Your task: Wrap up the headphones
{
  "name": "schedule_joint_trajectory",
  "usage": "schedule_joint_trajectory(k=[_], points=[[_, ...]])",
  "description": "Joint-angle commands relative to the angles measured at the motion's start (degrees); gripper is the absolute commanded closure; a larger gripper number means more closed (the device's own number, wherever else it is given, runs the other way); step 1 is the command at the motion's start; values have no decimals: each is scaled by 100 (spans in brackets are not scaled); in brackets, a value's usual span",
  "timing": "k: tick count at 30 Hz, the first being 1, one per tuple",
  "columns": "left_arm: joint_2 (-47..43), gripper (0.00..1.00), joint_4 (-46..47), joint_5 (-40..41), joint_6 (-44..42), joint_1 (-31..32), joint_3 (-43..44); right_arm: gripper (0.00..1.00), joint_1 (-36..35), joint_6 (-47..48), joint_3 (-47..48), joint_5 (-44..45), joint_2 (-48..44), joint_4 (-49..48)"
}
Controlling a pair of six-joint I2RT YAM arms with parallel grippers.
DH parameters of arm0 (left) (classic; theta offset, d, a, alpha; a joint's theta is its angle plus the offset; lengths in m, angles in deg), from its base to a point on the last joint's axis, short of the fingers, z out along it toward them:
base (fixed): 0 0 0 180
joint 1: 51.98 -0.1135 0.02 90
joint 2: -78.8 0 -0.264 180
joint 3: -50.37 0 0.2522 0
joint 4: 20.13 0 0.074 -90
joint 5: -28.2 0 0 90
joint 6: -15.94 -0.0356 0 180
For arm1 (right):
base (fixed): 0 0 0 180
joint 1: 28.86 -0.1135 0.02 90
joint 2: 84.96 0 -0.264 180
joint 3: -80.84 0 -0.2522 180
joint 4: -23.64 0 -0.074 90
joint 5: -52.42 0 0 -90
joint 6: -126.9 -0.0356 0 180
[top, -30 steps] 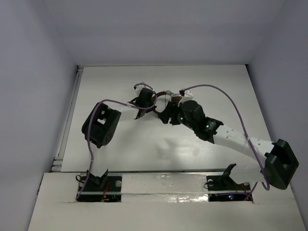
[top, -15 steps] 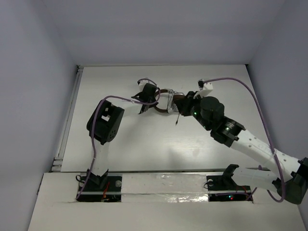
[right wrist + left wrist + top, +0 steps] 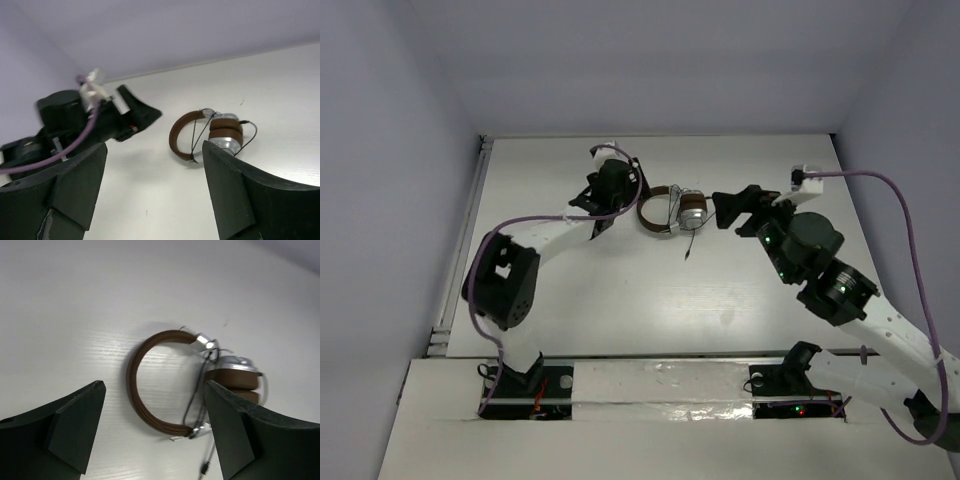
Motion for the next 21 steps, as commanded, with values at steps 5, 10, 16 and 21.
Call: schedule_joint_trajectory(k=[5,10,16,21], points=[[-2526,12,742,85,-373,86,-833,5,-57,344,-255,1435,-1449,-549],[-3864,1,549,-29,-602,86,-1264,0,-57,178,-686,1525,-2145,-875],[-5263,1,127,156,-681,86,-1809,0,-57,46,-977,1349,-2226,-1042],[-5528,1,-48,191,-796,86,-1968,0,-57,-131,-819,1349,-1865,-806]])
